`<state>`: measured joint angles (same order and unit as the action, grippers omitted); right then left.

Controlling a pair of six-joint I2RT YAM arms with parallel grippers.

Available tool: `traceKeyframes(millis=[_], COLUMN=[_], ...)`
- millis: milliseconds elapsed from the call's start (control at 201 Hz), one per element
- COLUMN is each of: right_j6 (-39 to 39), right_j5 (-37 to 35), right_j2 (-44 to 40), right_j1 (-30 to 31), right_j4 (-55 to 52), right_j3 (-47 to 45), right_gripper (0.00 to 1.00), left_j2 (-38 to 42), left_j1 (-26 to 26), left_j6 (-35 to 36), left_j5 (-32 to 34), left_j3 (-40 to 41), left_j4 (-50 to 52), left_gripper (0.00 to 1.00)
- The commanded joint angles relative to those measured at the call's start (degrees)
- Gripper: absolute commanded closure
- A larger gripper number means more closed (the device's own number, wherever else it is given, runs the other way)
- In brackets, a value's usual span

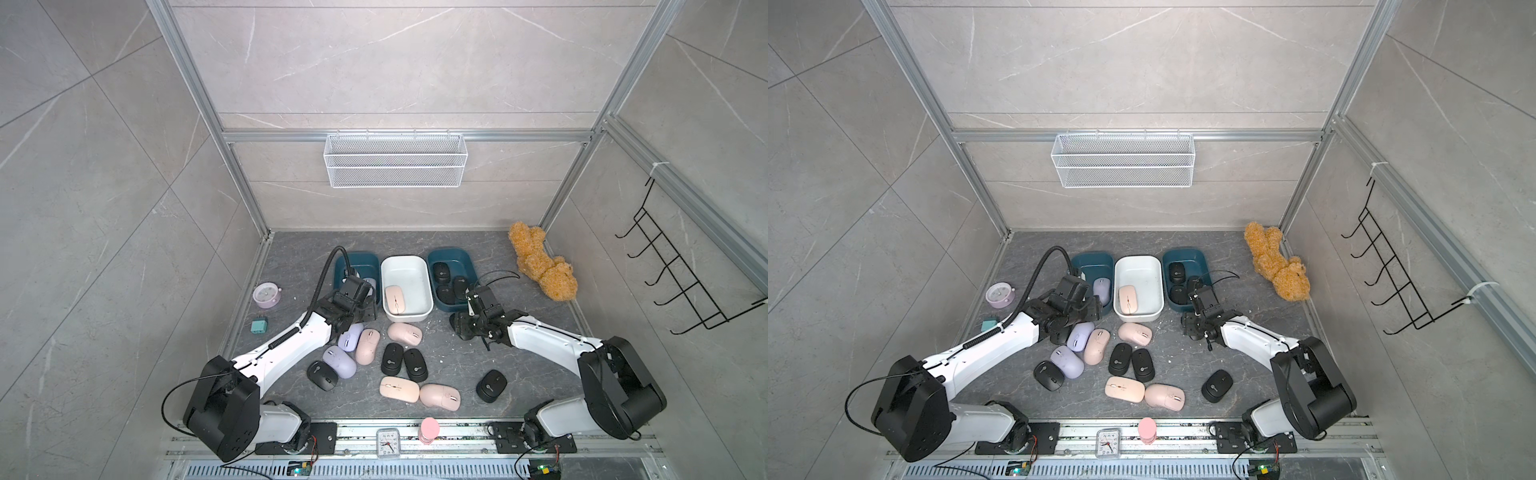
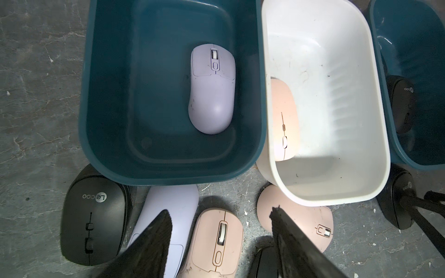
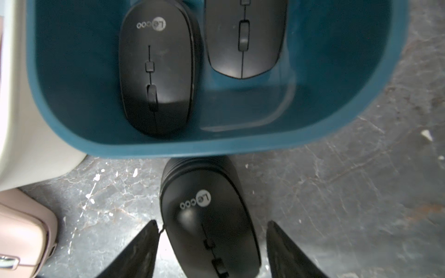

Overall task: Place the mice by color into the storage box
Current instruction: Pick up the mouse from the center of the board.

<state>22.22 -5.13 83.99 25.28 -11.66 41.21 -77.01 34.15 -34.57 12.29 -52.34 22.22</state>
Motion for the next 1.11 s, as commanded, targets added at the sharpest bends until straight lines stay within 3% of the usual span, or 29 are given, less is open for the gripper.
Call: traceKeyframes(millis=[0,394,872,1101], right_j6=[-1.02,-1.43,-1.10,-1.62], right_j5=[0.41,3.02,-3.60,-3.58], right_j2=[1.59,1.80,6.44,6.82], right_j1=[0.27,1.50,6.65,7.57], right_j4=[1.67,1.60,-1.73,-2.49], right_j3=[1.39,1.33,4.91,5.82], right_gripper=[0.28,0.30,0.31,0.30], left_j2=[2.04,2.57,4.45,4.67], left_j1=[0.29,0.24,0.24,0.24], left_j6=[-0.46,-0.01,-0.14,-0.30], left_j5=[1.76,2.69,3.16,3.27], left_j3=[0.31,1.09,2.53,2.94], left_j4=[-1.22,-1.30,-1.42,-1.48], left_gripper=[0.32,0.32,0.32,0.32])
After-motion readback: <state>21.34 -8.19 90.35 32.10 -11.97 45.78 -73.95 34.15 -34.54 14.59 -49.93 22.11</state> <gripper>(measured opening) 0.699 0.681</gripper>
